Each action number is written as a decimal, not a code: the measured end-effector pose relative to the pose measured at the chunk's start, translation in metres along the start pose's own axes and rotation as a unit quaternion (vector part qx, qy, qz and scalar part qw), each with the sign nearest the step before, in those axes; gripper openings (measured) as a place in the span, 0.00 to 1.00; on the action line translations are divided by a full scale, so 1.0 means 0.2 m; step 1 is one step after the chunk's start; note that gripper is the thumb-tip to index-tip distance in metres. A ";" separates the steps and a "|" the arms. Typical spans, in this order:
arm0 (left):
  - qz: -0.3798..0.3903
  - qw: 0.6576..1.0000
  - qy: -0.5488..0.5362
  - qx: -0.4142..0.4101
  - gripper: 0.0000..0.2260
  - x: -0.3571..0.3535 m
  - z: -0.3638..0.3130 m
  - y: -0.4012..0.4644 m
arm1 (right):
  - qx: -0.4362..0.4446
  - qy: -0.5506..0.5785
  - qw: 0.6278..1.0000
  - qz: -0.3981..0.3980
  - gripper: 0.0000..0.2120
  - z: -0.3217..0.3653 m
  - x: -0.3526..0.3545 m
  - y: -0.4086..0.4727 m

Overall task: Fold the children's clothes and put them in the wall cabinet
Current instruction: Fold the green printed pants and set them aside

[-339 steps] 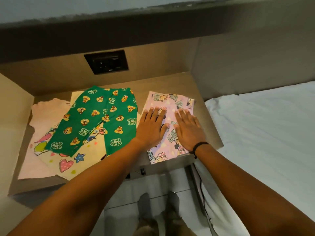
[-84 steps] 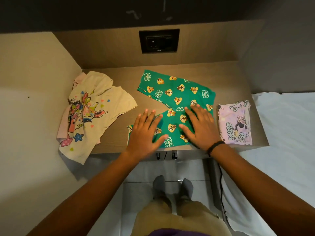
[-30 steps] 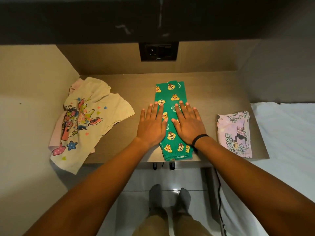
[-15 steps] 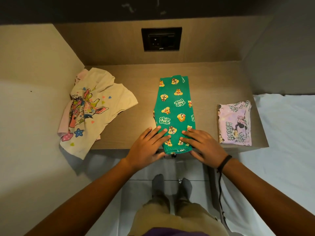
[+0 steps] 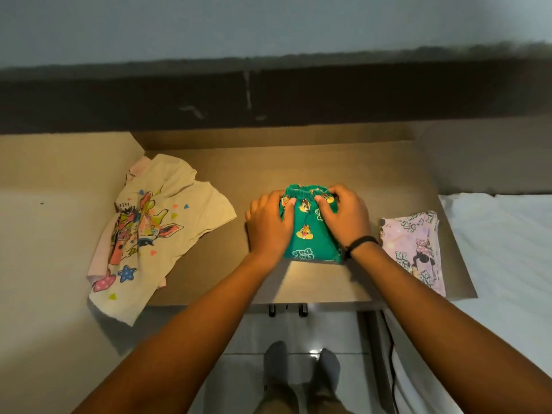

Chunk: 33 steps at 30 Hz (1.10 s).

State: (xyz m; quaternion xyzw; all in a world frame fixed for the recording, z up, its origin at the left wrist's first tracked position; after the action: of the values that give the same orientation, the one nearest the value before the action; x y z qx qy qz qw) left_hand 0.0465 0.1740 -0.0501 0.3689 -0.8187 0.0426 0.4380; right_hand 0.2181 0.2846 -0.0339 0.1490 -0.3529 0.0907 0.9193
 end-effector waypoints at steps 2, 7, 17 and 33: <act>0.041 0.996 0.076 0.006 0.17 -0.14 0.03 0.05 | -0.012 -0.070 0.997 0.041 0.11 -0.09 -0.12 0.05; 0.060 0.990 0.129 0.014 0.28 -0.17 0.05 0.08 | -0.002 -0.151 0.989 0.004 0.19 -0.10 -0.09 0.03; 0.105 0.985 0.138 0.013 0.24 -0.19 -0.01 -0.14 | -0.109 -0.023 0.994 -0.020 0.10 -0.14 -0.09 -0.28; 0.225 0.950 -0.211 0.042 0.29 -0.61 -0.89 -0.66 | -0.141 -0.101 0.985 0.003 0.22 -0.79 0.74 -0.35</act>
State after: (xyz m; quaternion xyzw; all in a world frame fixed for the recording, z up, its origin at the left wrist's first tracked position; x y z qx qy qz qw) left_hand 0.2944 0.2169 -0.0661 0.1934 -0.9518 0.0955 0.2180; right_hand 0.4445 0.2824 -0.0604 0.0257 -0.4533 0.0269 0.8906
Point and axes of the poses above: each hand's wrist, its own y-axis towards the middle knuckle, its own x-axis out of the back of the hand, z = x × y, the point moved 10 cm from there along y, towards the middle knuckle, and after that the axes turned 8 degrees about -z, right-handed, at the moved point
